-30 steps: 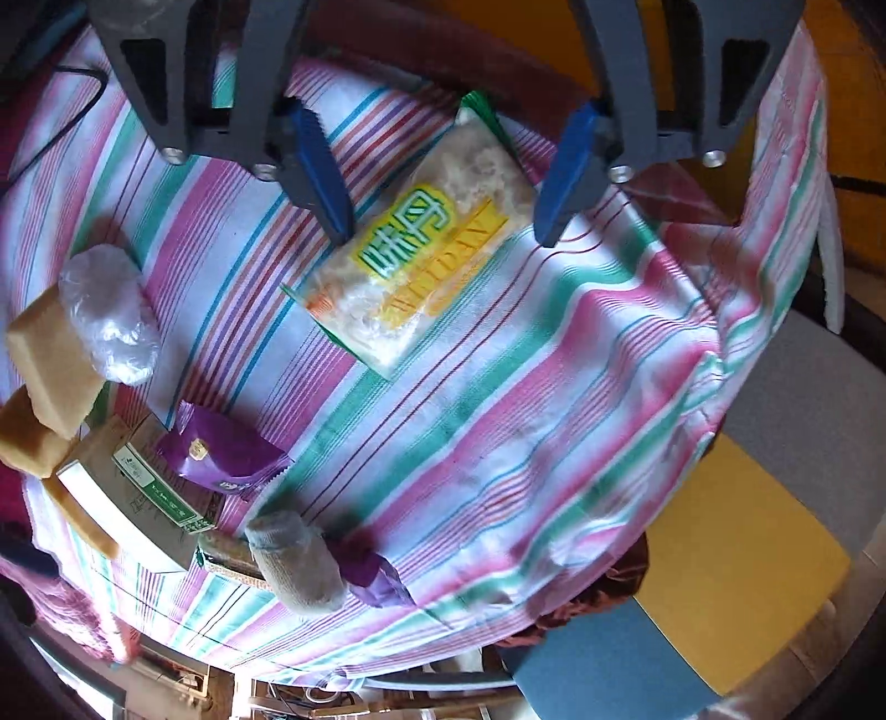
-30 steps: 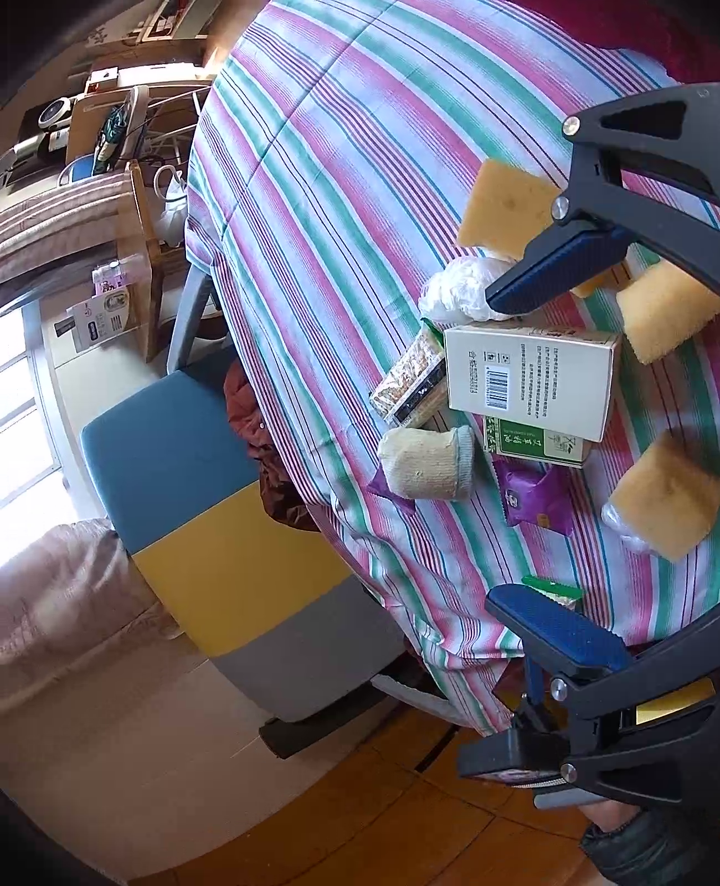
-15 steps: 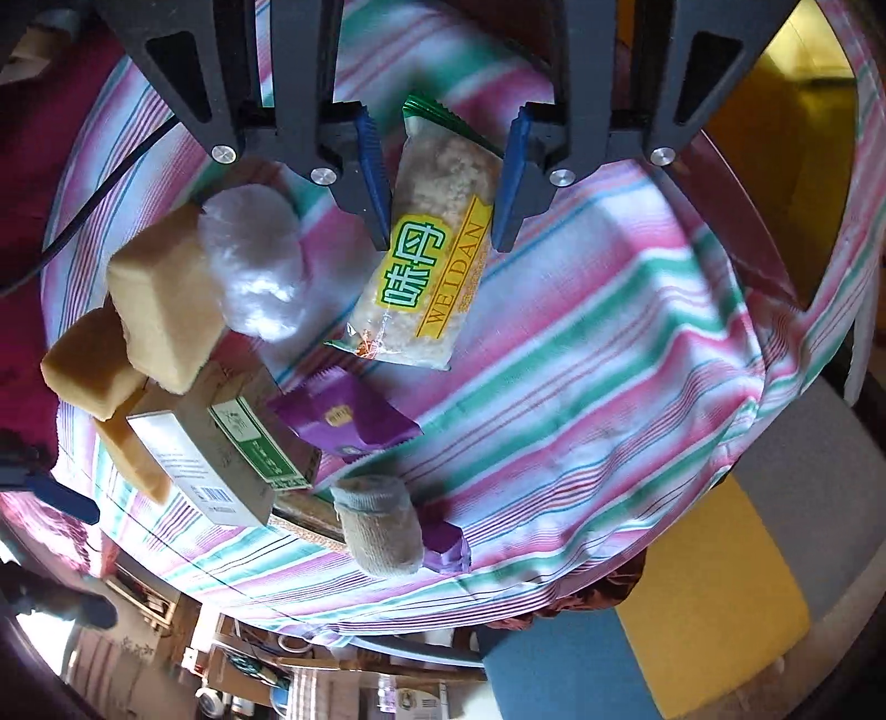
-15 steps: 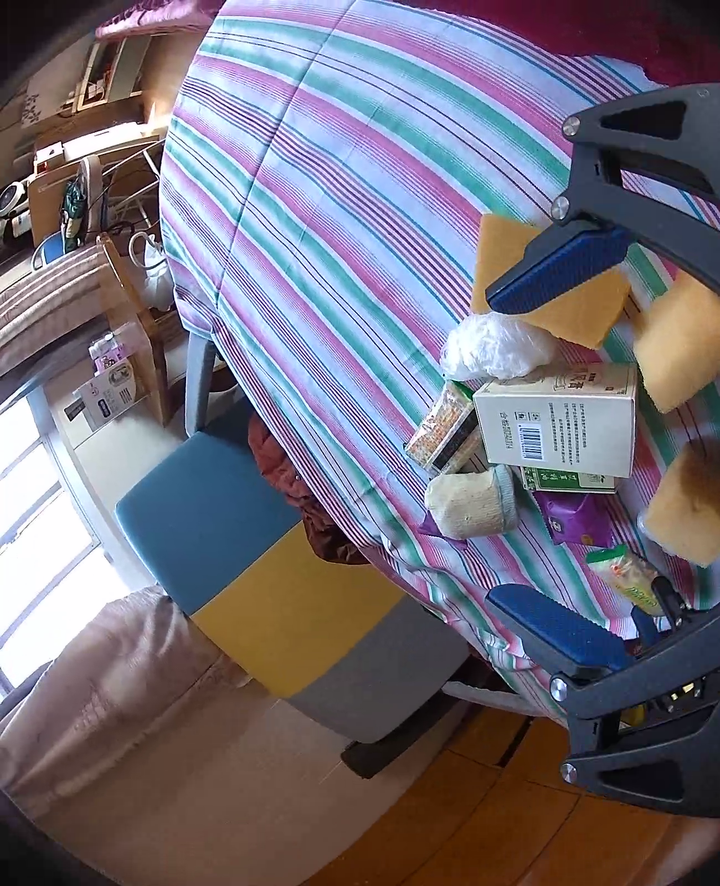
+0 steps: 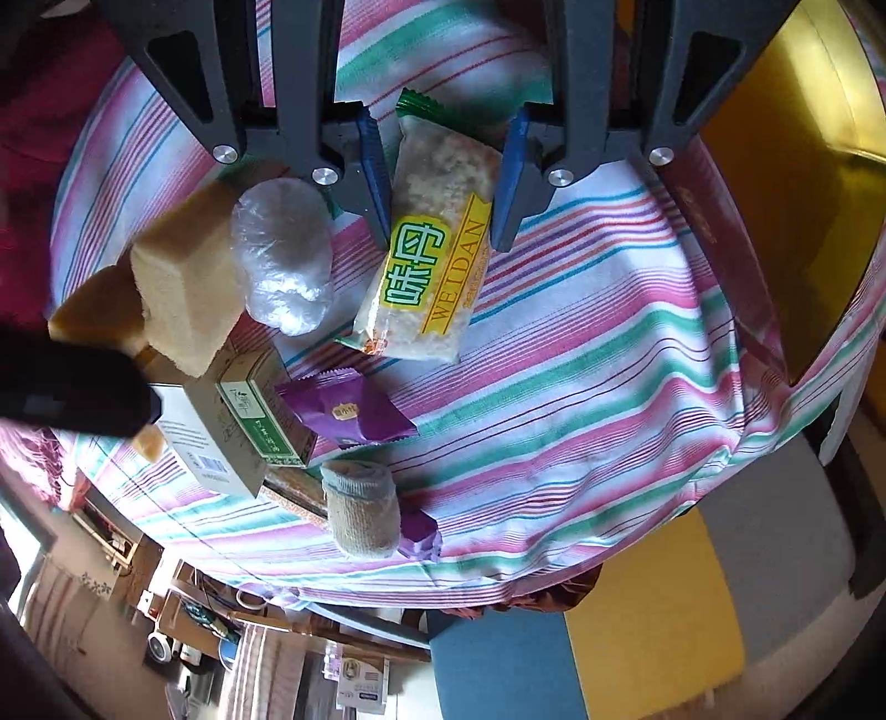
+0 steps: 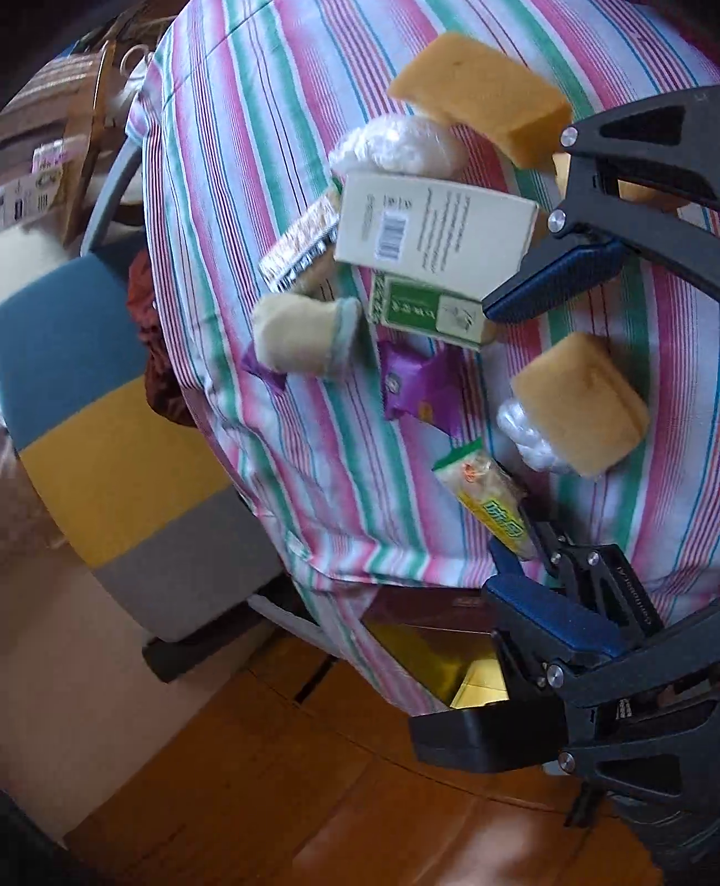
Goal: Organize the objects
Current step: 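Grasp the WEIDAN snack bag with the left tool and lift it, then carry the snack bag into the gold tray and open the left tool, then grasp a yellow sponge with the right tool and lift it, then lower the yellow sponge into the gold tray and open the right tool, then move both tools back toward the remaining items on the cloth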
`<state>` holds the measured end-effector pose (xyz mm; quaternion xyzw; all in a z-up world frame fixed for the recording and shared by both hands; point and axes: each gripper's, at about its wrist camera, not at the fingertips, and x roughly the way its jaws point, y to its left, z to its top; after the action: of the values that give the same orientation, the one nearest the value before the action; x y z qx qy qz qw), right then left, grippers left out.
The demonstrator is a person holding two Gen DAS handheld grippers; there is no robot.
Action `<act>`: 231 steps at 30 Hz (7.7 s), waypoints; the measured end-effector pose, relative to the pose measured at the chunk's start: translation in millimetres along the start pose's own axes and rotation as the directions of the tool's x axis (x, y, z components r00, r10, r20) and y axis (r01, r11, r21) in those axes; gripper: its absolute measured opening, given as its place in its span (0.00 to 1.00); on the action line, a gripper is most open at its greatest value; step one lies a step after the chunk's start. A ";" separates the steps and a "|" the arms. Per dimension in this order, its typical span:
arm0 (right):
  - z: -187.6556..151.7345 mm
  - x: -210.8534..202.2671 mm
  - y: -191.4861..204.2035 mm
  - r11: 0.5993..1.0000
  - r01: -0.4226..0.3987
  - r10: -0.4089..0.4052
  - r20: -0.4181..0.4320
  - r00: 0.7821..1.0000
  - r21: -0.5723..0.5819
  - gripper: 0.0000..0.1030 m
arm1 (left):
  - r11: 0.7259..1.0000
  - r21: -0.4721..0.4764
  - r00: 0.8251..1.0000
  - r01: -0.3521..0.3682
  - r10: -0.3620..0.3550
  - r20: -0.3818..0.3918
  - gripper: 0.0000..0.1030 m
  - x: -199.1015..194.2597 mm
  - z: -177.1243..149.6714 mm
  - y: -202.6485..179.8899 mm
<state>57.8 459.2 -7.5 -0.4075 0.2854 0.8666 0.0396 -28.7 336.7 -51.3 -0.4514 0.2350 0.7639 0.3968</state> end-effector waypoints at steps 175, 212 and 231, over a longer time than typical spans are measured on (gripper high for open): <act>-62.9 167.6 320.8 0.874 -0.268 0.137 -0.324 0.936 -0.406 0.82 | 0.572 -0.778 0.846 -0.259 0.523 0.102 0.57 -202.3 -274.2 239.6; -23.1 -81.5 -21.4 0.942 0.305 -0.326 0.169 0.930 0.140 0.82 | 0.937 -0.327 0.938 -0.126 0.220 0.268 0.73 -152.8 -126.7 89.9; -46.3 -116.7 -113.6 0.853 0.040 -0.236 0.316 0.919 0.521 0.83 | 0.994 -0.088 0.994 0.060 -0.052 0.097 0.66 -37.9 -29.1 -26.9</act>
<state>201.2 548.6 1.7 -0.2328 0.4587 0.8169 0.2609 18.6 316.4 -32.1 -0.4390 0.1682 0.7828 0.4077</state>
